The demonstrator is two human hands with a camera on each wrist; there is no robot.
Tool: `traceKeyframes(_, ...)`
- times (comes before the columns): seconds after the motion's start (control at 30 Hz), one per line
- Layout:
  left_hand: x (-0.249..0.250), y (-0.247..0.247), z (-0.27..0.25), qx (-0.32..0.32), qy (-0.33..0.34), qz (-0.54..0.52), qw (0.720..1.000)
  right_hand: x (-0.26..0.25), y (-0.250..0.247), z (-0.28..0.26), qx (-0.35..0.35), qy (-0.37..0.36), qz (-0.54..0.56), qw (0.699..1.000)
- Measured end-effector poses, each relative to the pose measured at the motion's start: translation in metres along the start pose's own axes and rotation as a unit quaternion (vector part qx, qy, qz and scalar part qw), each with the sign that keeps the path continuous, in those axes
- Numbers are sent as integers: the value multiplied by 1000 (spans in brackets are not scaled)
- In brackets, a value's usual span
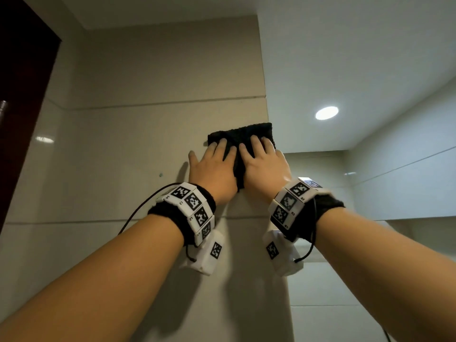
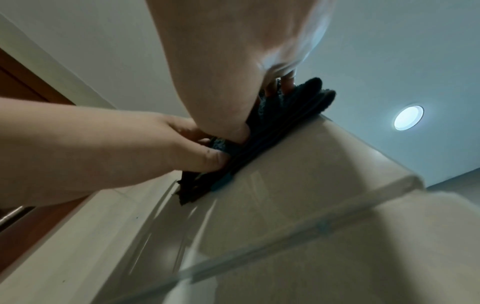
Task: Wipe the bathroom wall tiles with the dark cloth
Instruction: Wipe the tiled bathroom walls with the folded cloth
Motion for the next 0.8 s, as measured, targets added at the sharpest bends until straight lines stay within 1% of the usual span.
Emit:
traceKeyframes(0.17,-6,-1,11,23,7,-5,1000,3,2,16,1,12,20,1000)
traceKeyframes(0.33,-19,-17,43,30,22,-25,999,5,-11,52,-4,51,31,998)
traceKeyframes(0.53,-40,-28,72,31,24,-39,998,4,-29,95,-28,84,31,996)
traceKeyframes(0.8,-59,-36,87,42,28,-29,998,-6,-41,107,7,98,45,994)
Point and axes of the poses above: each hand's wrist, its own z-axis towards the middle knuckle, its own y-axis out of the palm, x = y × z, the point moved 10 cm from there along z, towards the middle knuckle, and after that the axes turned 14 degrees about y, right-handed, at the moved point
